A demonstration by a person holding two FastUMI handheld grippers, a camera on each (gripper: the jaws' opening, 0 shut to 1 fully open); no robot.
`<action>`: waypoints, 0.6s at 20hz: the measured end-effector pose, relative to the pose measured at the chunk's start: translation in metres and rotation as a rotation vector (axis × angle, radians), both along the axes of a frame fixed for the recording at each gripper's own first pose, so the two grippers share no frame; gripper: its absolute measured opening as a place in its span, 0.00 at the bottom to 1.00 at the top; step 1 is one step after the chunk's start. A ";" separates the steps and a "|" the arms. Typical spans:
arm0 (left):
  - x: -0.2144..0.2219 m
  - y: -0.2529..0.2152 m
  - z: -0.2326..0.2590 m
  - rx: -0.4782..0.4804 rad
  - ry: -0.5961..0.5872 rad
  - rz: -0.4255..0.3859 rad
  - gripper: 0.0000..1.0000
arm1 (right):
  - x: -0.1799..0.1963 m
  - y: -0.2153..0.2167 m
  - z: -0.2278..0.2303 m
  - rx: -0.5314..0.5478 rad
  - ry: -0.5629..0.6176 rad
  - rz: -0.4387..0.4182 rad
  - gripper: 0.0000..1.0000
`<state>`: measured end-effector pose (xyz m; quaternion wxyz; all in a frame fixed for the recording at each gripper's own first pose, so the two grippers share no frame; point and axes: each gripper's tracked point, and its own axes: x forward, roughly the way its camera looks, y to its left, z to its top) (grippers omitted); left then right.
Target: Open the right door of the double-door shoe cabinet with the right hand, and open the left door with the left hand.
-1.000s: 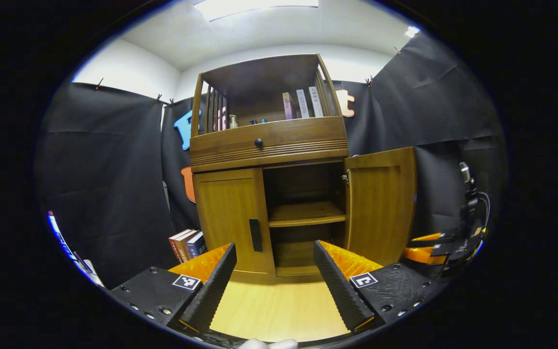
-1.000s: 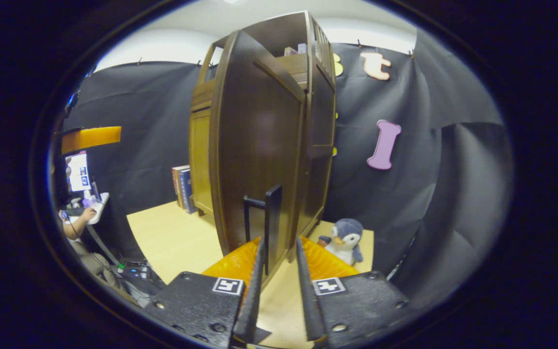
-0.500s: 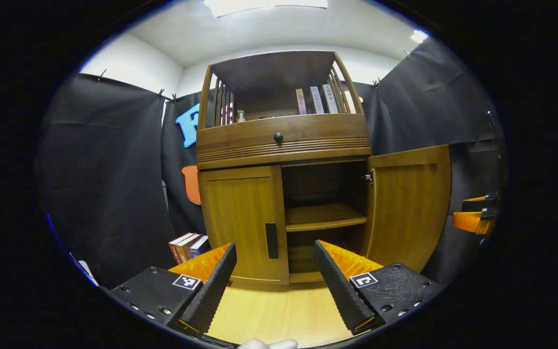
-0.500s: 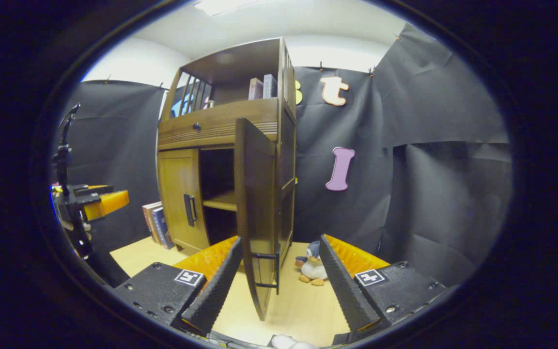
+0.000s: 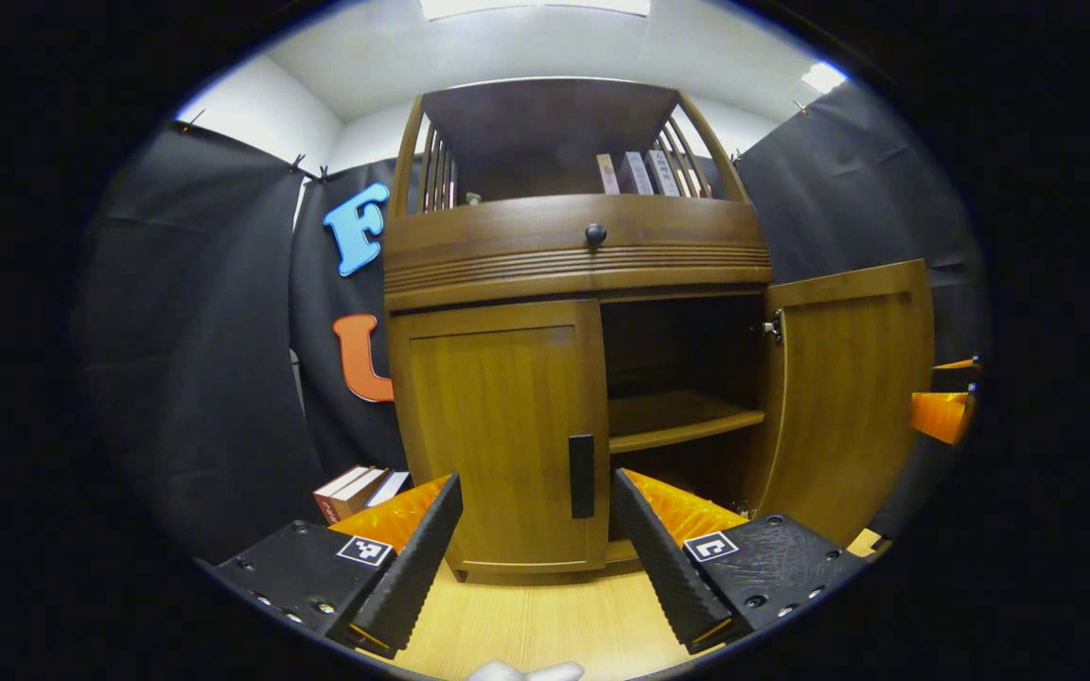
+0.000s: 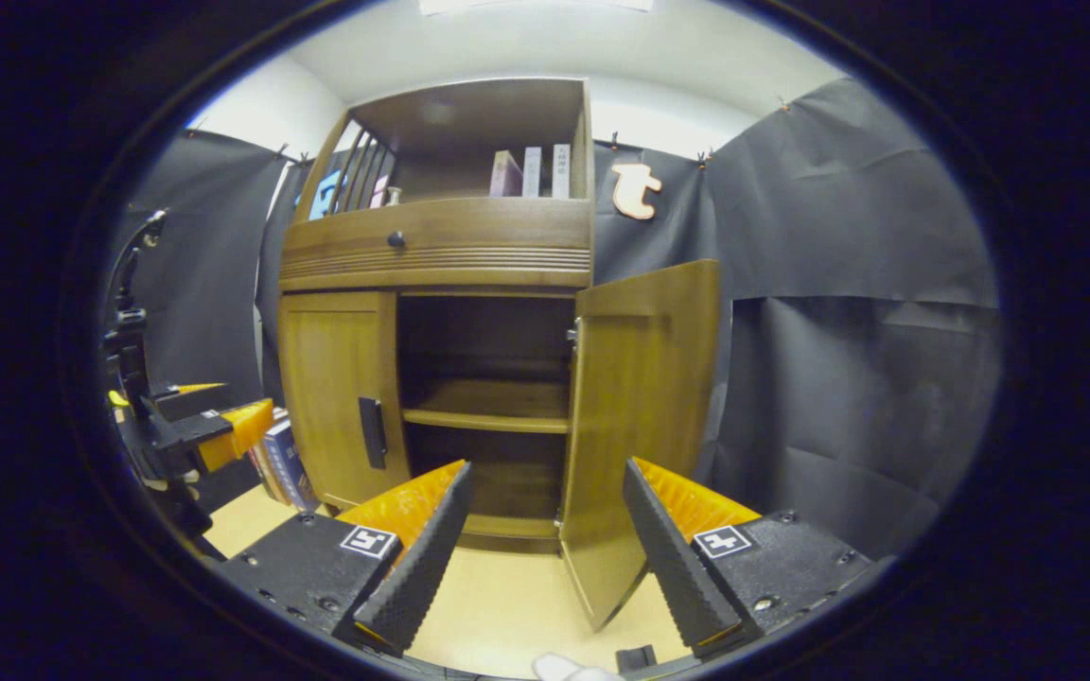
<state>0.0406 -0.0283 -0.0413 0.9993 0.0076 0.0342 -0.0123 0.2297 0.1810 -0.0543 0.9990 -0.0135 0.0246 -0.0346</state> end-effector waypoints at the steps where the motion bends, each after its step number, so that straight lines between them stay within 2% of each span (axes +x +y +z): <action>1: 0.009 0.004 -0.007 -0.009 0.006 -0.005 0.96 | 0.002 0.011 -0.002 -0.006 0.010 -0.007 0.99; 3: 0.031 0.006 -0.024 -0.027 0.015 -0.013 0.96 | 0.001 0.031 -0.001 -0.004 0.028 -0.019 0.99; 7: 0.085 -0.005 -0.050 -0.043 0.012 -0.034 0.96 | -0.005 0.045 -0.004 -0.043 0.070 -0.072 0.99; 12: 0.151 -0.033 -0.079 -0.022 0.011 -0.049 0.96 | -0.009 0.037 -0.007 -0.106 0.103 -0.157 1.00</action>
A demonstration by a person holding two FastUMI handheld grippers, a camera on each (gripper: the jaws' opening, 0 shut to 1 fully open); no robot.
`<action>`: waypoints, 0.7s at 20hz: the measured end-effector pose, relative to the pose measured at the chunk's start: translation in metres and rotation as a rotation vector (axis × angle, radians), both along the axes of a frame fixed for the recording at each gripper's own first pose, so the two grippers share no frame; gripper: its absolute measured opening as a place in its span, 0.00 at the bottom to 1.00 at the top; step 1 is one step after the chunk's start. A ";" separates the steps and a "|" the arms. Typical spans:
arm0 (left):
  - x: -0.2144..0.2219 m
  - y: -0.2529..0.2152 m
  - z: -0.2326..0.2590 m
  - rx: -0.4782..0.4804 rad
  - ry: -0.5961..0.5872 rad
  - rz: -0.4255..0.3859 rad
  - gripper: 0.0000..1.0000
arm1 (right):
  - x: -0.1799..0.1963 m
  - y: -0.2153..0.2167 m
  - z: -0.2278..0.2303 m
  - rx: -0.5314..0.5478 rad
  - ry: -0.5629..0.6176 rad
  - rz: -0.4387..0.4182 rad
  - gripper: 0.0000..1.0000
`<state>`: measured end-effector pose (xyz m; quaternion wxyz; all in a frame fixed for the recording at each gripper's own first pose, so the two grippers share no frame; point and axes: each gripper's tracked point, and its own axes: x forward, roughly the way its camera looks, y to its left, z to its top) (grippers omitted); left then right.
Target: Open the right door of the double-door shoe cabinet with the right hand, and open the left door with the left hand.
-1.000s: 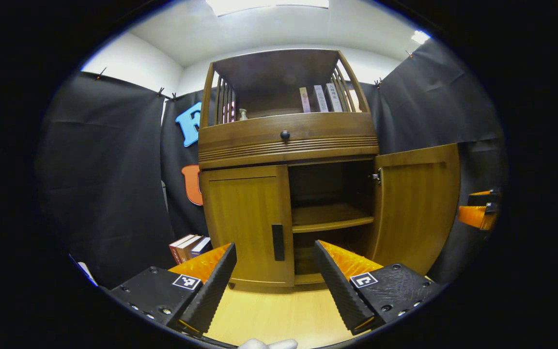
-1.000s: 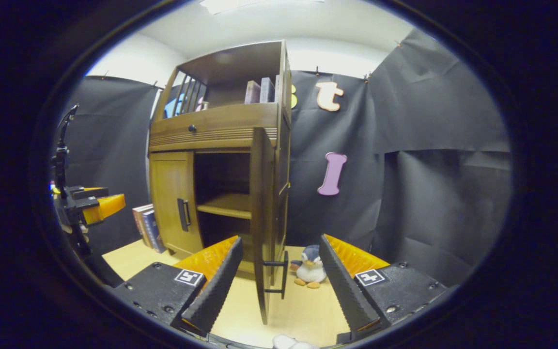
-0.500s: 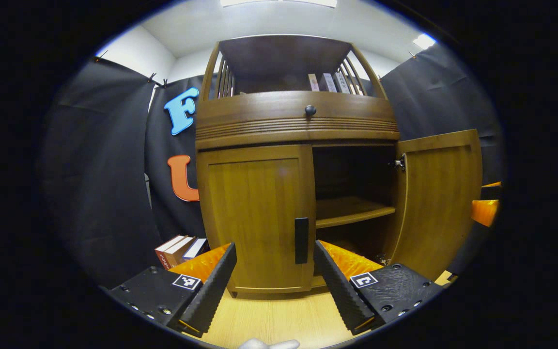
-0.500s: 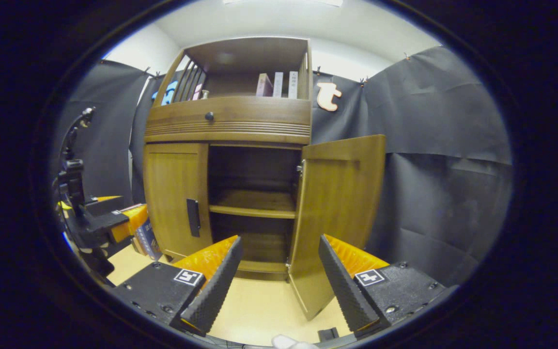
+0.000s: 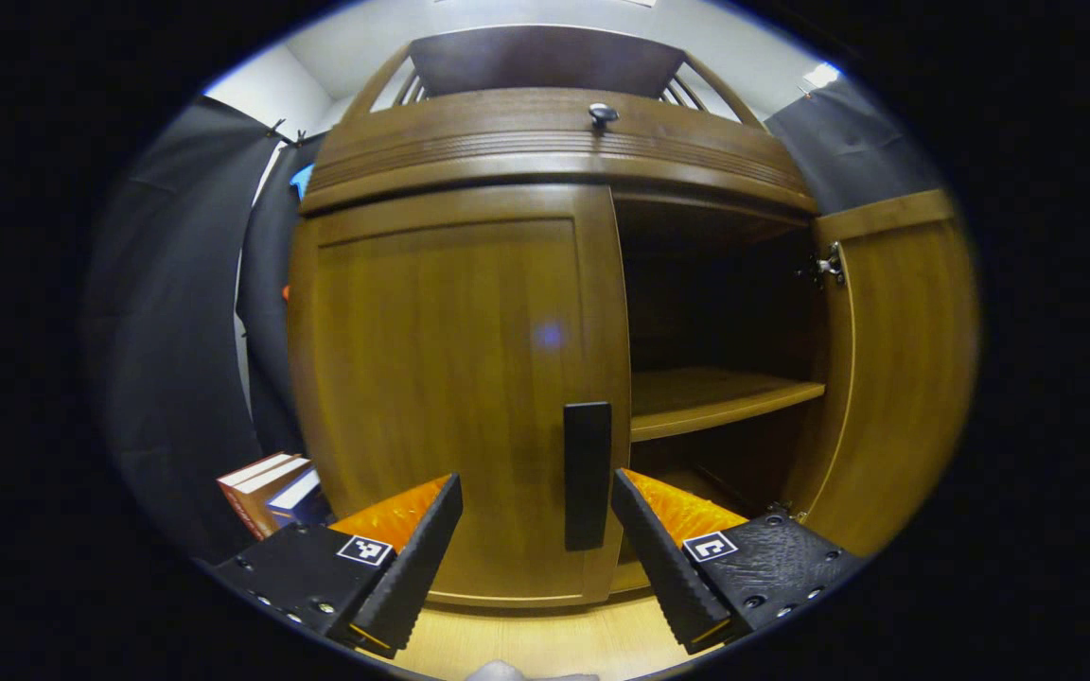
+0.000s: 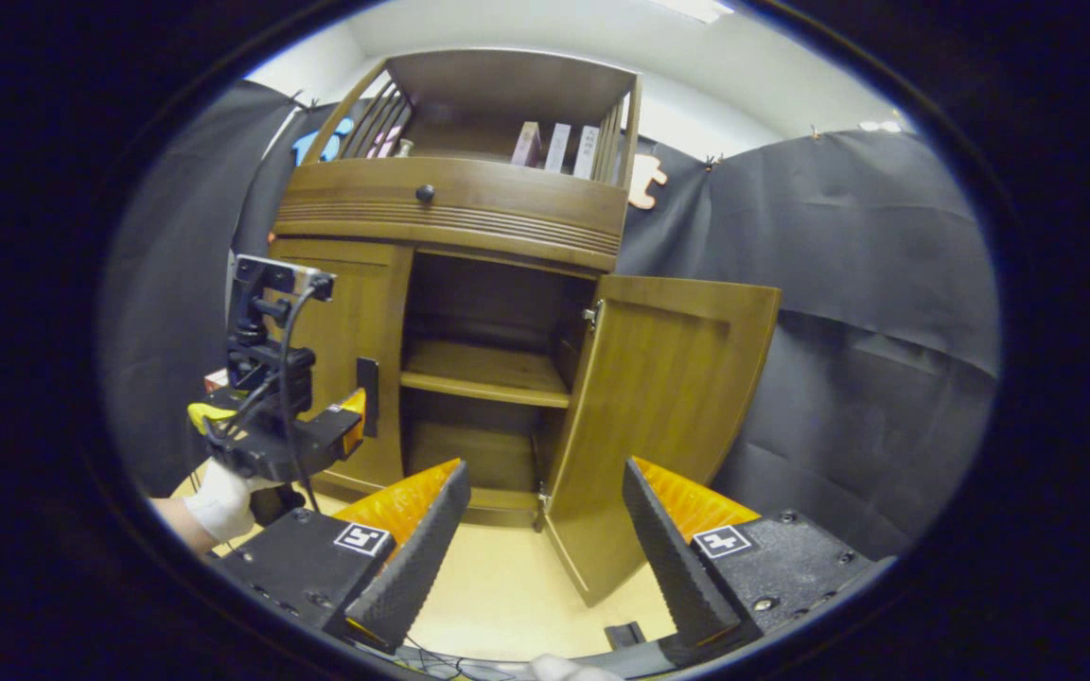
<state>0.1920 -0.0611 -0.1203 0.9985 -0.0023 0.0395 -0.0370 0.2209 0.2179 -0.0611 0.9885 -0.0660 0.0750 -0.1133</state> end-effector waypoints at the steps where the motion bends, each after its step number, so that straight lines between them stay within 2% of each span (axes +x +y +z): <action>1: 0.013 -0.007 -0.006 -0.003 0.011 -0.009 0.95 | 0.000 -0.002 0.000 0.001 0.003 -0.014 1.00; 4: 0.036 -0.018 -0.017 0.000 0.020 -0.018 0.93 | -0.005 -0.010 -0.002 -0.011 0.023 -0.050 1.00; 5: 0.039 -0.021 -0.019 0.000 0.024 -0.028 0.77 | -0.006 -0.014 -0.001 -0.015 0.025 -0.063 1.00; 6: 0.044 -0.022 -0.019 0.004 0.017 -0.025 0.84 | -0.006 -0.017 0.001 -0.016 0.024 -0.073 1.00; 8: 0.045 -0.029 -0.019 -0.005 0.015 -0.063 0.44 | -0.006 -0.021 0.004 -0.014 0.023 -0.086 1.00; 10: 0.045 -0.029 -0.019 -0.006 0.012 -0.049 0.33 | -0.007 -0.024 0.005 -0.017 0.027 -0.087 1.00; 14: 0.043 -0.028 -0.020 -0.033 0.027 -0.059 0.27 | -0.015 -0.035 0.006 -0.007 0.028 -0.117 1.00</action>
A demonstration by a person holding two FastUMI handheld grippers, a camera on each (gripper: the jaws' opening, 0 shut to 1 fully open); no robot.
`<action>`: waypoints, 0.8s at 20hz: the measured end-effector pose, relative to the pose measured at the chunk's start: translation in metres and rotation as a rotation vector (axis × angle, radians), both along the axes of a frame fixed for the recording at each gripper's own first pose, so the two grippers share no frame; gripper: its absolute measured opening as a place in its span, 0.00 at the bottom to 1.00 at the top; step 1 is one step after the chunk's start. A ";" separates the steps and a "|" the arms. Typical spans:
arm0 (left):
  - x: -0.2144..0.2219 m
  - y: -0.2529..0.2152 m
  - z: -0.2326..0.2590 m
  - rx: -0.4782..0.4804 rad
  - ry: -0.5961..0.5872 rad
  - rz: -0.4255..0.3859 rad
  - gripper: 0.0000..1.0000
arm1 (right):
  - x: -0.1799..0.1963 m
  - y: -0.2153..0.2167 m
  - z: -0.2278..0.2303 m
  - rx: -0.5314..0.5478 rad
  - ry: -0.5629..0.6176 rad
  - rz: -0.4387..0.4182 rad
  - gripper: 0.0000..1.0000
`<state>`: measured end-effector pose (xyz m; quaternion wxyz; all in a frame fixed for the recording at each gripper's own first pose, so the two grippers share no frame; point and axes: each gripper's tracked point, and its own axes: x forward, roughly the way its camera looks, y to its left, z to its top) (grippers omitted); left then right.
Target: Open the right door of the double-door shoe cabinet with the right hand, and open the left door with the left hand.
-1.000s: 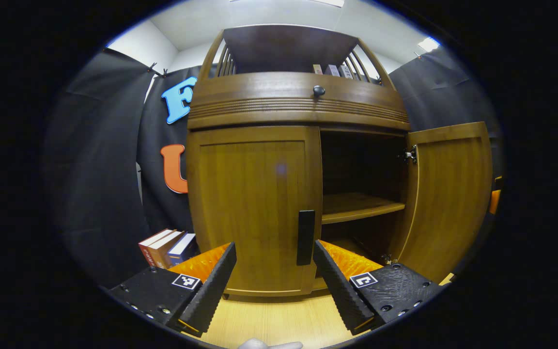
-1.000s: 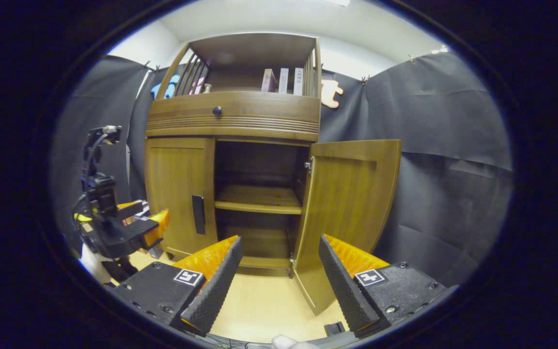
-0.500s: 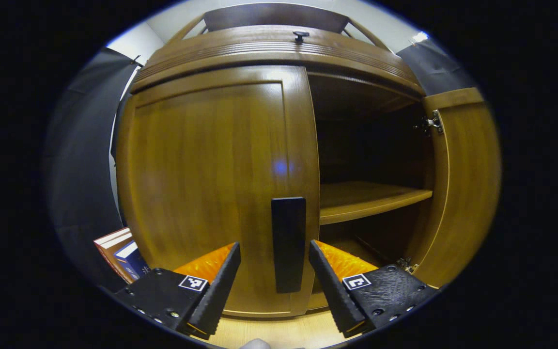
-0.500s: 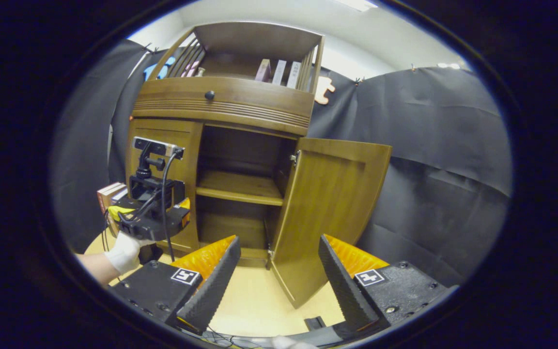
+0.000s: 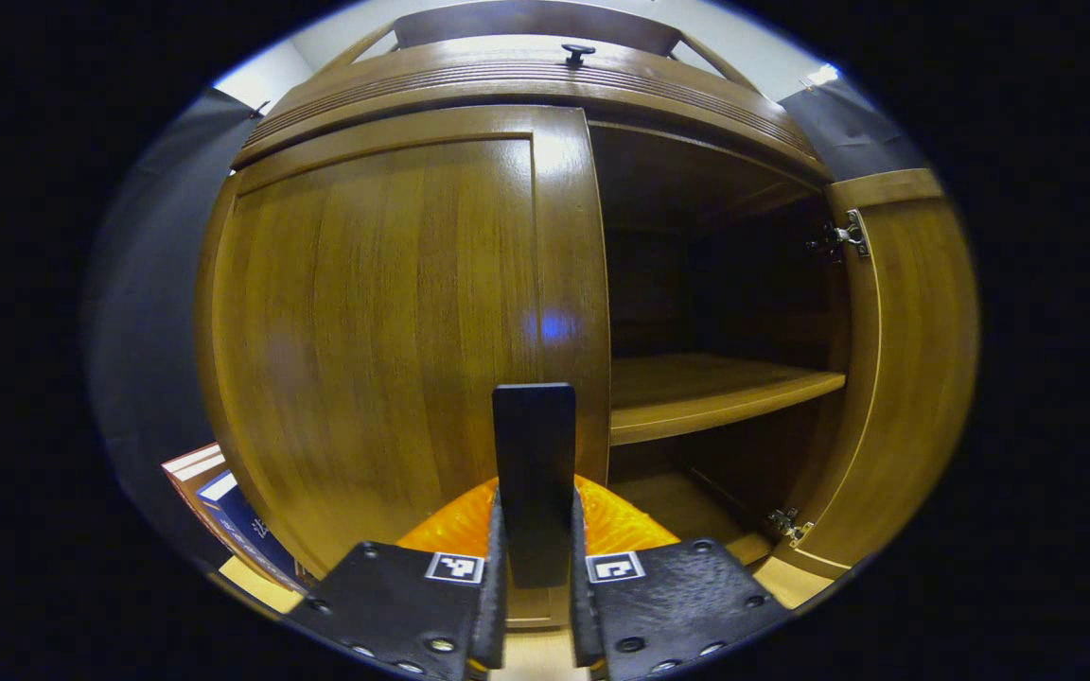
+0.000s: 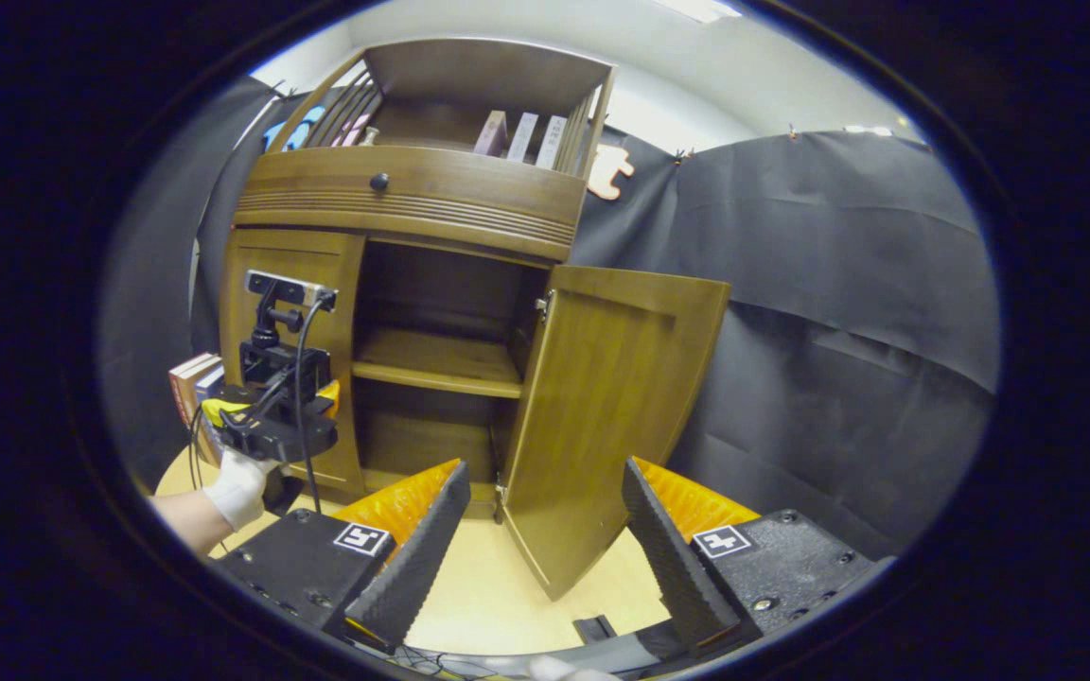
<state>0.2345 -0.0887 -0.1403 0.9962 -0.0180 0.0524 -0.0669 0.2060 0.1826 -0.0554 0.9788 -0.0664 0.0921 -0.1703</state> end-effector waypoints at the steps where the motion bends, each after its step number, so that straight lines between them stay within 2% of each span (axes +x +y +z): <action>1: -0.003 0.000 0.000 0.000 0.000 -0.016 0.25 | -0.004 -0.003 0.000 0.003 -0.001 -0.010 1.00; 6: -0.030 0.005 0.000 -0.006 -0.003 -0.090 0.24 | -0.024 -0.013 -0.004 0.017 0.007 -0.045 1.00; 16: -0.093 0.029 0.001 -0.019 0.022 -0.177 0.24 | -0.027 0.006 -0.014 0.047 0.023 0.018 1.00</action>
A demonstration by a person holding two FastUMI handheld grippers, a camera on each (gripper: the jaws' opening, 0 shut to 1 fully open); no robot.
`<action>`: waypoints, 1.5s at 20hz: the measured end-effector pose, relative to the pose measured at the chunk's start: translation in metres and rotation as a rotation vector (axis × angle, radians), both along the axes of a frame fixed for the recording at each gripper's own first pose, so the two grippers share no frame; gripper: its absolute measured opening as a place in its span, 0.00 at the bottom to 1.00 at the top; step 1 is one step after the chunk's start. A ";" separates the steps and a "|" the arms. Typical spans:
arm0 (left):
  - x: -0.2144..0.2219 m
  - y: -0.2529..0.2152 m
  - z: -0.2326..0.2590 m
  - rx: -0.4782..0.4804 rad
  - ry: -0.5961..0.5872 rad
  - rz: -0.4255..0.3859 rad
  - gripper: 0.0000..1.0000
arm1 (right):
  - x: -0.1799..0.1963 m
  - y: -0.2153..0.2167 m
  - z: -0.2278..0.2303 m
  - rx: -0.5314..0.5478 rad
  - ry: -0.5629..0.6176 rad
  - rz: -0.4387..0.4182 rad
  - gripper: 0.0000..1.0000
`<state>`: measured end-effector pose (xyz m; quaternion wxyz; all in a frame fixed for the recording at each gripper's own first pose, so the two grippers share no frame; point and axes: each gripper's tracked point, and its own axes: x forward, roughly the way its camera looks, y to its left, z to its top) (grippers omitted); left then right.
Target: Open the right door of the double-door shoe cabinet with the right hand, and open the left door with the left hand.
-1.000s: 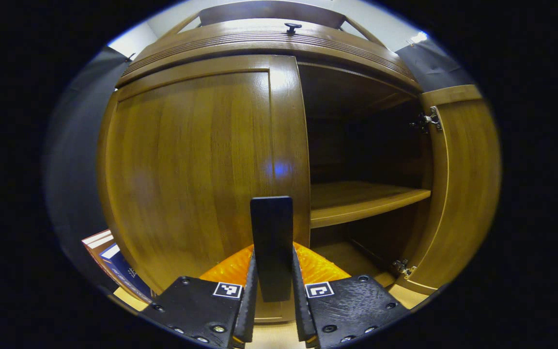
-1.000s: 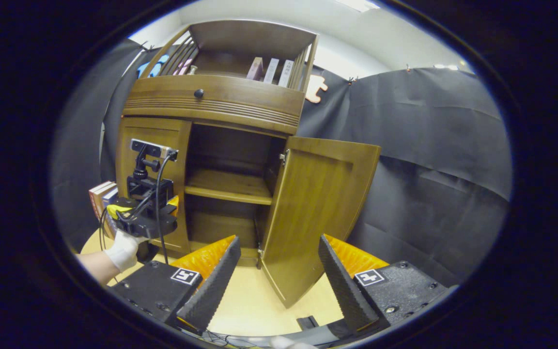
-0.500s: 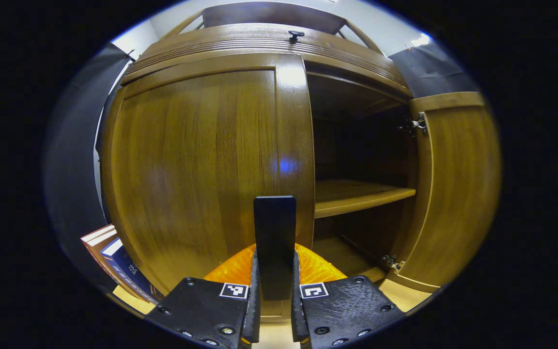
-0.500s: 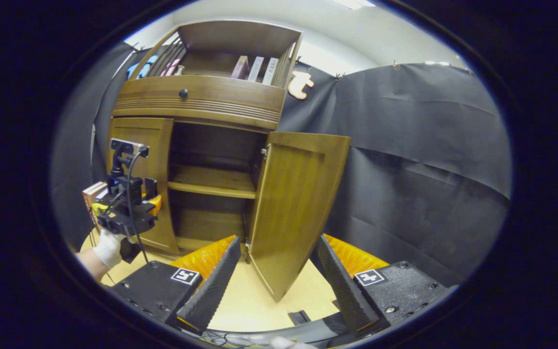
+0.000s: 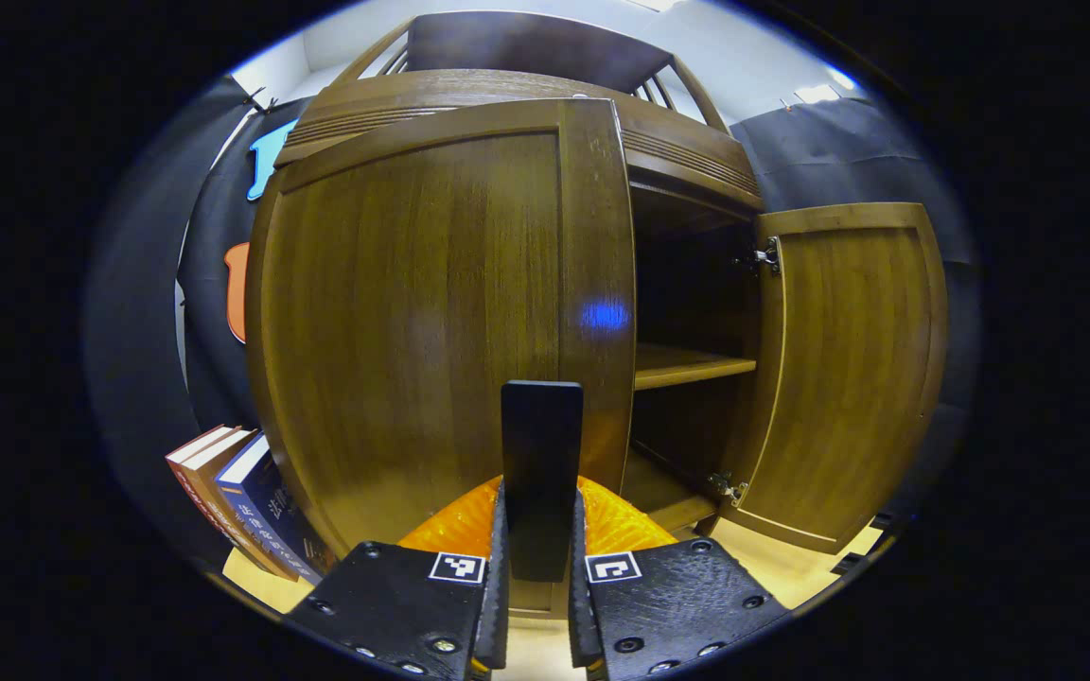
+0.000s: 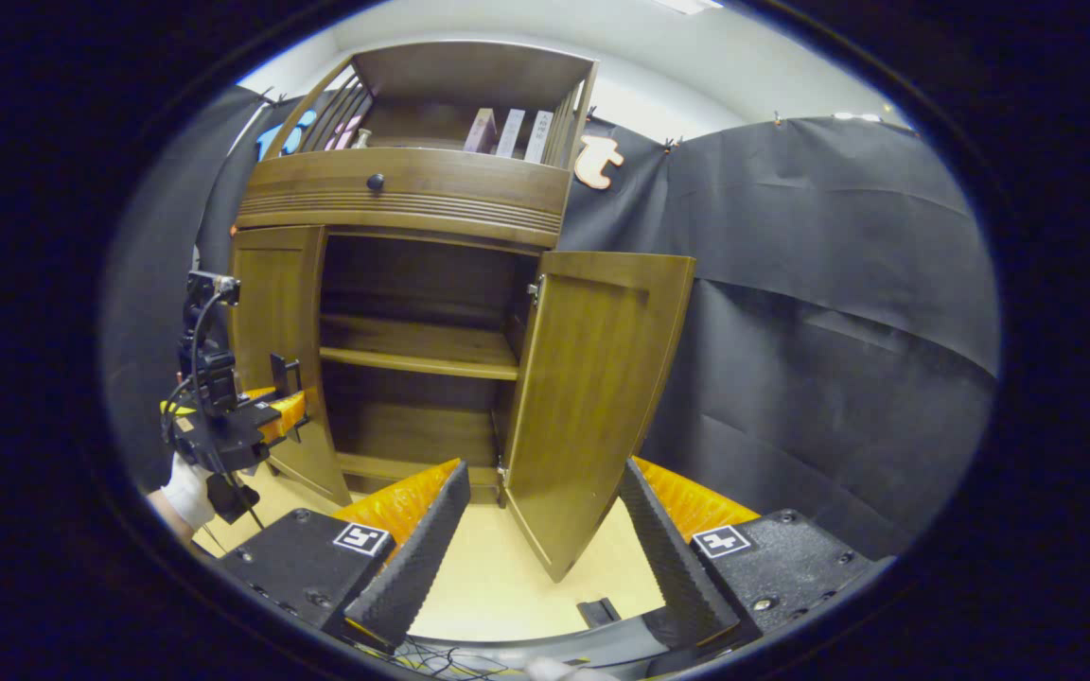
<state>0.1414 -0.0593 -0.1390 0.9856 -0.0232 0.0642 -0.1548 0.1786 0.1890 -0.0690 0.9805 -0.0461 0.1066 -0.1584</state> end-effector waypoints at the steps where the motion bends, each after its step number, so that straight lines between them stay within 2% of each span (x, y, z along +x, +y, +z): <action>1: -0.004 0.003 0.000 -0.001 0.004 -0.001 0.24 | 0.001 0.001 -0.002 0.004 0.002 0.007 1.00; 11: -0.050 0.041 -0.003 -0.016 0.024 0.020 0.24 | 0.001 0.010 -0.006 0.019 0.001 0.056 1.00; 16: -0.077 0.076 -0.004 0.000 0.025 0.085 0.24 | 0.006 0.031 -0.013 0.033 -0.004 0.123 1.00; 21: -0.098 0.121 -0.006 0.043 0.038 0.185 0.24 | 0.017 0.051 -0.022 0.059 -0.006 0.199 1.00; 22: -0.100 0.130 -0.006 0.053 0.044 0.205 0.32 | 0.021 0.056 -0.023 0.063 -0.003 0.216 1.00; 23: -0.102 0.138 -0.006 0.060 0.052 0.224 0.24 | 0.023 0.060 -0.023 0.065 -0.003 0.234 1.00; 25: -0.111 0.159 -0.008 0.066 0.063 0.253 0.23 | 0.026 0.070 -0.023 0.077 -0.009 0.270 1.00; 26: -0.107 0.169 -0.010 0.068 0.057 0.281 0.06 | 0.029 0.075 -0.024 0.079 -0.007 0.286 1.00; 29: -0.109 0.197 -0.010 0.076 0.063 0.343 0.02 | 0.034 0.085 -0.023 0.078 -0.006 0.330 1.00; 30: -0.109 0.199 -0.009 0.047 0.057 0.327 0.00 | 0.035 0.087 -0.022 0.077 -0.007 0.340 1.00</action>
